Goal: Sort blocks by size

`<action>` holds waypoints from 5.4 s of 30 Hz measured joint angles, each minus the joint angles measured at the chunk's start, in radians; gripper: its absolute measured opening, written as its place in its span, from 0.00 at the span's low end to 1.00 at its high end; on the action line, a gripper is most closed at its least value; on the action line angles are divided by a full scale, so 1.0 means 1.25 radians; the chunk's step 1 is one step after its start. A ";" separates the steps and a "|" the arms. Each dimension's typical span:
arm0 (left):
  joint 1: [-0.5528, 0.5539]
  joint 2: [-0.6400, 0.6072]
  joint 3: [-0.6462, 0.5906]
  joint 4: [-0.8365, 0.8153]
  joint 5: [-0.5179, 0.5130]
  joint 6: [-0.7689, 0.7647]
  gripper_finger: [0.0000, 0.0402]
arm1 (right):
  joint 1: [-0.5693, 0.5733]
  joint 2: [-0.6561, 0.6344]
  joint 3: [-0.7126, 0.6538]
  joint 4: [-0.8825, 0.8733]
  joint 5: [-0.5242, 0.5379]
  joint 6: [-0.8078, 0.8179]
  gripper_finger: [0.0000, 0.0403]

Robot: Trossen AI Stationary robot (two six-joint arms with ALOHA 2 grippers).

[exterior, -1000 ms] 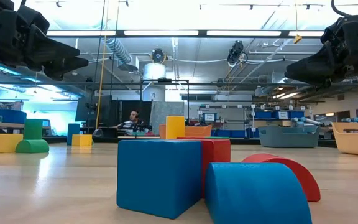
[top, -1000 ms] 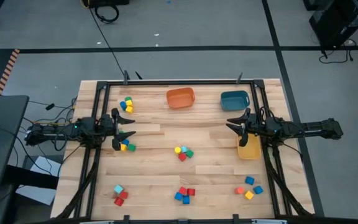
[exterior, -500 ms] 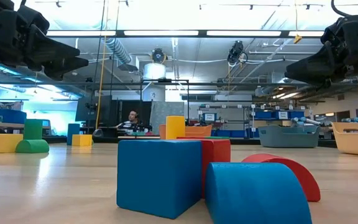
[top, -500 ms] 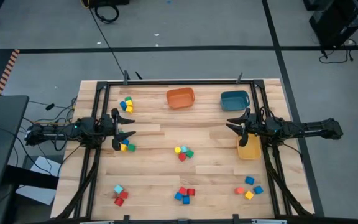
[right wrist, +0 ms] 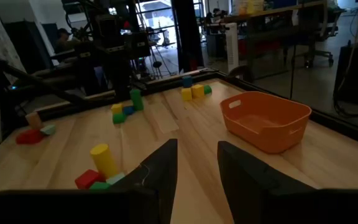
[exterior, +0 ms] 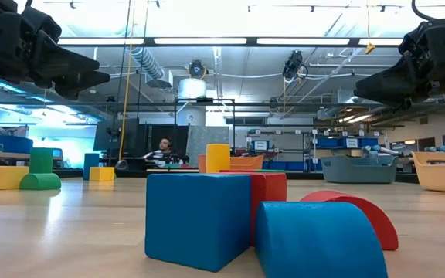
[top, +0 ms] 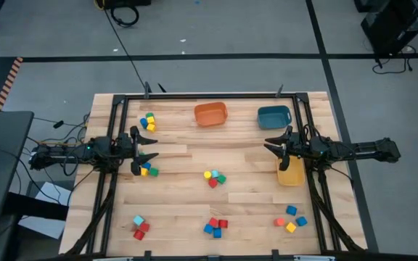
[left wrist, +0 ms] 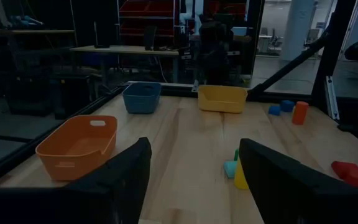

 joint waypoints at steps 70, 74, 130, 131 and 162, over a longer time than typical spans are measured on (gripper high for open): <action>0.000 0.000 0.000 0.000 0.000 0.000 0.63 | 0.122 0.877 0.952 -0.999 -0.141 0.613 0.63; 0.000 0.000 0.000 0.000 0.000 0.000 0.63 | 0.197 0.946 0.952 -1.062 -0.190 0.767 0.61; 0.000 0.000 0.000 0.000 0.000 0.000 0.63 | 0.683 1.292 0.936 -0.834 -0.284 1.507 0.55; 0.000 0.000 0.000 0.000 0.000 0.000 0.63 | 0.682 1.292 0.933 -0.831 -0.284 1.507 0.55; 0.000 0.000 0.000 0.000 0.000 0.000 0.63 | 0.675 1.275 0.896 -0.756 -0.280 1.501 0.39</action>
